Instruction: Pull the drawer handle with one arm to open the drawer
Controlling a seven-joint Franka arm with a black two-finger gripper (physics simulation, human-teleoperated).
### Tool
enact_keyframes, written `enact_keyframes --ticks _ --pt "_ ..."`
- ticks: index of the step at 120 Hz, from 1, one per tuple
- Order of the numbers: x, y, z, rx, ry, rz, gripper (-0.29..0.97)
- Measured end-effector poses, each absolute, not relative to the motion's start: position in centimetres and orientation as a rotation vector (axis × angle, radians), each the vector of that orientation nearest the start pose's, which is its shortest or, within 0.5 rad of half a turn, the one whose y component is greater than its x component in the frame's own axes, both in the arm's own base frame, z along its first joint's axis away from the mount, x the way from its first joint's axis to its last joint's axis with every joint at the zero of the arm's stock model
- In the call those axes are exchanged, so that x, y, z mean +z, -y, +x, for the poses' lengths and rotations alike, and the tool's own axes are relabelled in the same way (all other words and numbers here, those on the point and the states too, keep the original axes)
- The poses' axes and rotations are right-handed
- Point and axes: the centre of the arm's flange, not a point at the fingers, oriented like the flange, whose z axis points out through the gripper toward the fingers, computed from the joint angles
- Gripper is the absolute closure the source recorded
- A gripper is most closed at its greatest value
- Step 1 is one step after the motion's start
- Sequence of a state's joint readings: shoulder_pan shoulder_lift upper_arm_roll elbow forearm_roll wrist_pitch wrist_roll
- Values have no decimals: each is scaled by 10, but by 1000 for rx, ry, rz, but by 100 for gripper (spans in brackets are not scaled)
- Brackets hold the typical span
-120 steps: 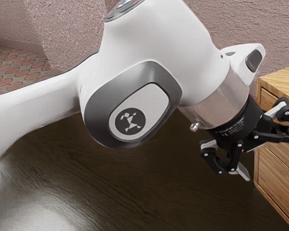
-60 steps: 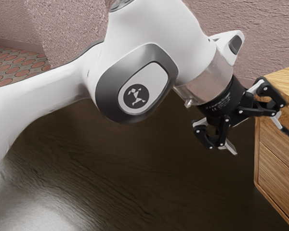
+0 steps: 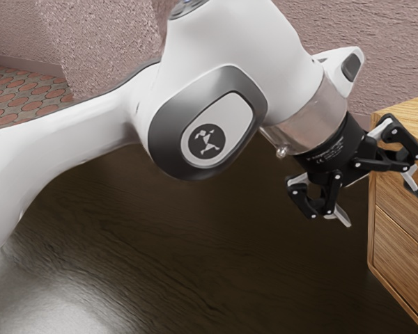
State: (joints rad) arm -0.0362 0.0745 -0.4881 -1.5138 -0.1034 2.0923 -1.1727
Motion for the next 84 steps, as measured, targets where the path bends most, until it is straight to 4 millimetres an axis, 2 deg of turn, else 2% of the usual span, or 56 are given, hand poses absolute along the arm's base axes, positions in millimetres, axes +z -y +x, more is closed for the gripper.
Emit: enact_keyframes --ticks 10,27,37,58,84 --pt "668 300 542 -436 1209 -3369 2" --pt "663 314 538 -420 1163 -3382 2" --pt "662 316 538 -419 1157 -3383 2" --pt "662 314 545 -423 1164 -3385 2" --pt "670 318 543 -453 1145 -3394 2"
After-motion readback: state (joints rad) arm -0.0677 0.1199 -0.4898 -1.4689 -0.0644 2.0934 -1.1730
